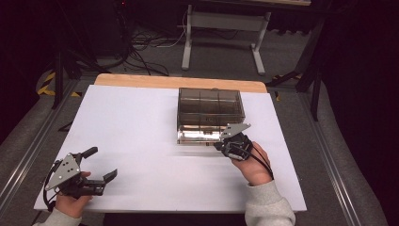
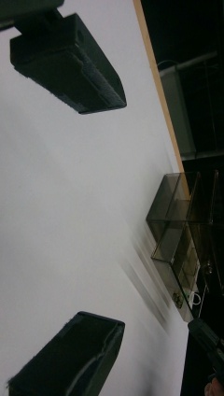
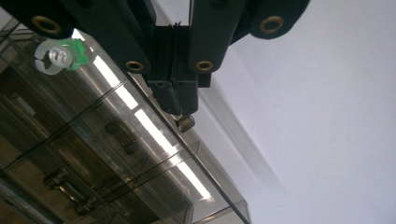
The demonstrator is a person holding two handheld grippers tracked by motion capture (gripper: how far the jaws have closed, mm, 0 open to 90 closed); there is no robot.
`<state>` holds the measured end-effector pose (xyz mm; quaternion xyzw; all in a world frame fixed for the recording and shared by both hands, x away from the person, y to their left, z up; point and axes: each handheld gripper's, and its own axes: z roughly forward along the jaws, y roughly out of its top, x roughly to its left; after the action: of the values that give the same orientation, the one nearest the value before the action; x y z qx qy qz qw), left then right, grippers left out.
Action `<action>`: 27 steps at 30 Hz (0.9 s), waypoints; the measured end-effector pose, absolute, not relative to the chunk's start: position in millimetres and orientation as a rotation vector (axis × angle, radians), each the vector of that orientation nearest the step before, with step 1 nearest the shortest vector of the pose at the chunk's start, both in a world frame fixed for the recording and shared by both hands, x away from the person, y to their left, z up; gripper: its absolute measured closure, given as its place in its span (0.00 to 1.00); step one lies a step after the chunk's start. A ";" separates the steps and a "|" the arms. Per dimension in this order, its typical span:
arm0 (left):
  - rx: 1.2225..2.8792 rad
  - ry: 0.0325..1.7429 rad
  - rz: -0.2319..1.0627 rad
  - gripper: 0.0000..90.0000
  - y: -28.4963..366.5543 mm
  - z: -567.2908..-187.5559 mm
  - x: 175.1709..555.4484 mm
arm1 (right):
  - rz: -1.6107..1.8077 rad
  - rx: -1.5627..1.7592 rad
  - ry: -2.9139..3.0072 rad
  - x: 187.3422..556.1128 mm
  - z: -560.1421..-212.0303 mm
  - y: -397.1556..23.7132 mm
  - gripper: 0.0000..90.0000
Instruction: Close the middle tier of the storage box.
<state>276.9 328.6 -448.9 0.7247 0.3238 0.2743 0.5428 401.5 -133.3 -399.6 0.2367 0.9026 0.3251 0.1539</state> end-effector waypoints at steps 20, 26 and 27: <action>1.724 0.765 0.651 0.00 328.4 -449.0 277.2 | 0.818 0.749 2.642 411.4 -414.4 -134.5 1.00; 1.724 0.766 0.650 0.00 328.4 -449.1 277.1 | 0.818 0.774 2.643 415.2 -420.1 -136.4 1.00; 1.723 0.767 0.650 0.00 328.4 -449.1 277.1 | 0.817 0.778 2.642 415.5 -421.0 -136.3 1.00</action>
<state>277.1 328.4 -449.1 0.7257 0.3230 0.2736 0.5423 415.5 -136.3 -421.0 0.2685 0.9113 0.2820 0.1341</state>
